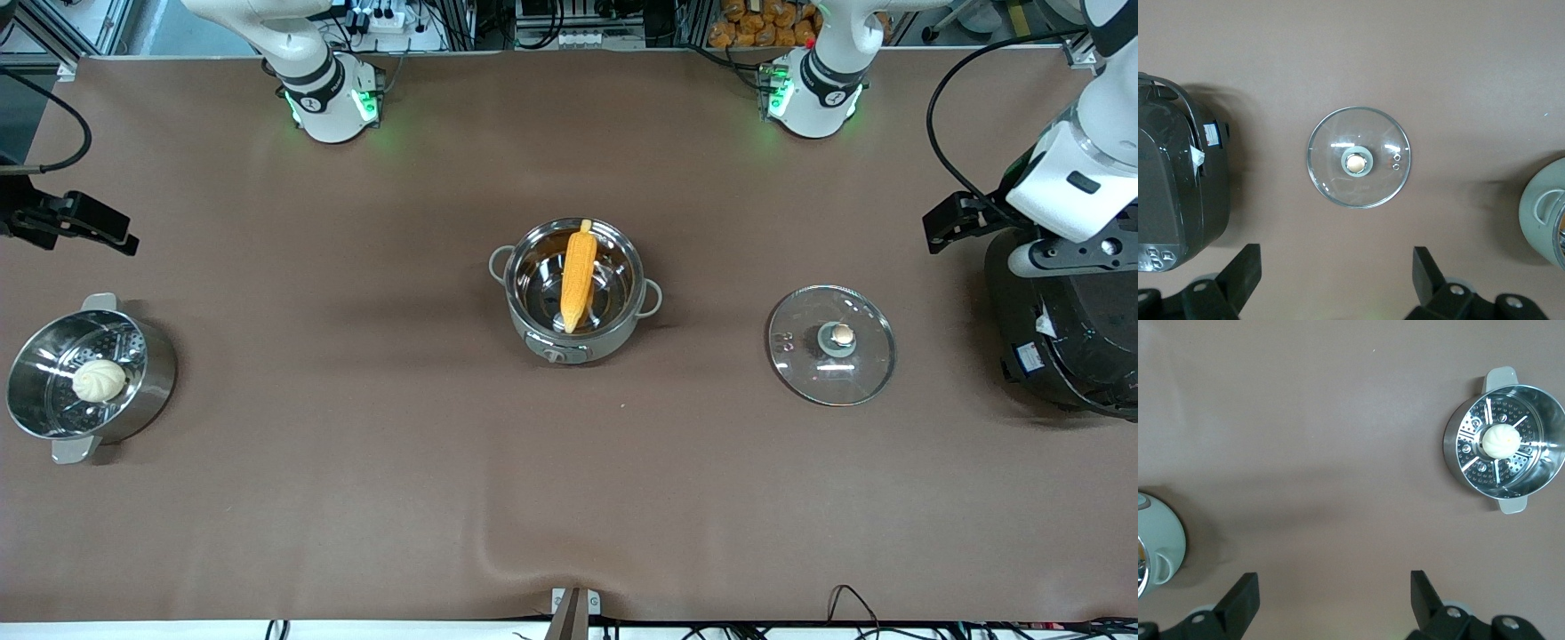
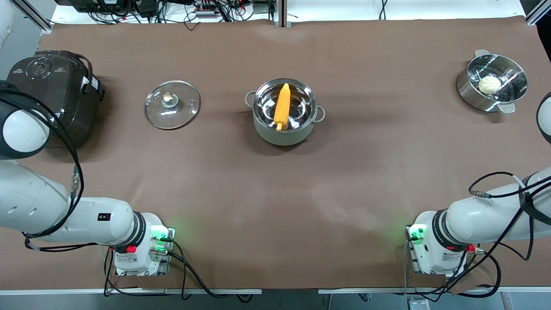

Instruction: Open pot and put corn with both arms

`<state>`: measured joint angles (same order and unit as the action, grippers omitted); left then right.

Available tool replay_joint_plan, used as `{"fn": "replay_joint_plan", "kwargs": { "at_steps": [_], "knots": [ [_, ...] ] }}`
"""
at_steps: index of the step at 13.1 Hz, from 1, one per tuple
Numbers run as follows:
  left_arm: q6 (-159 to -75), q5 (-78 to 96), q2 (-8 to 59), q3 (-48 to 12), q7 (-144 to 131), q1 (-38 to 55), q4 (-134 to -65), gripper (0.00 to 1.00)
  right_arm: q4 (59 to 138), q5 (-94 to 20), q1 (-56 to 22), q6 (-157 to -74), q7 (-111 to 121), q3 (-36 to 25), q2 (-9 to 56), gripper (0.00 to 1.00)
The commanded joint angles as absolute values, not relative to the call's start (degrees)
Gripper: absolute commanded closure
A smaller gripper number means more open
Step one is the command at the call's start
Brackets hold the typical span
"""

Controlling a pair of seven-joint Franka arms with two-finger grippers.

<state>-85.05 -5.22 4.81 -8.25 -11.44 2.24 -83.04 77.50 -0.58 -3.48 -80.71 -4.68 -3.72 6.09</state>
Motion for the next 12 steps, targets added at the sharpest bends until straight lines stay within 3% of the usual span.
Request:
{"fn": "replay_joint_plan", "kwargs": {
  "at_steps": [1,12],
  "knots": [
    [-84.9,-1.3,2.4,-5.4,-9.0,2.7,-85.8,0.0,76.3,-1.7,-2.2,-78.5,-4.1,-2.7,5.8,0.0],
    [-85.7,-2.1,0.9,-5.0,-7.7,2.5,-86.9,0.0,74.4,-2.2,-2.2,-79.2,-3.3,-2.7,5.9,0.0]
  ]
}}
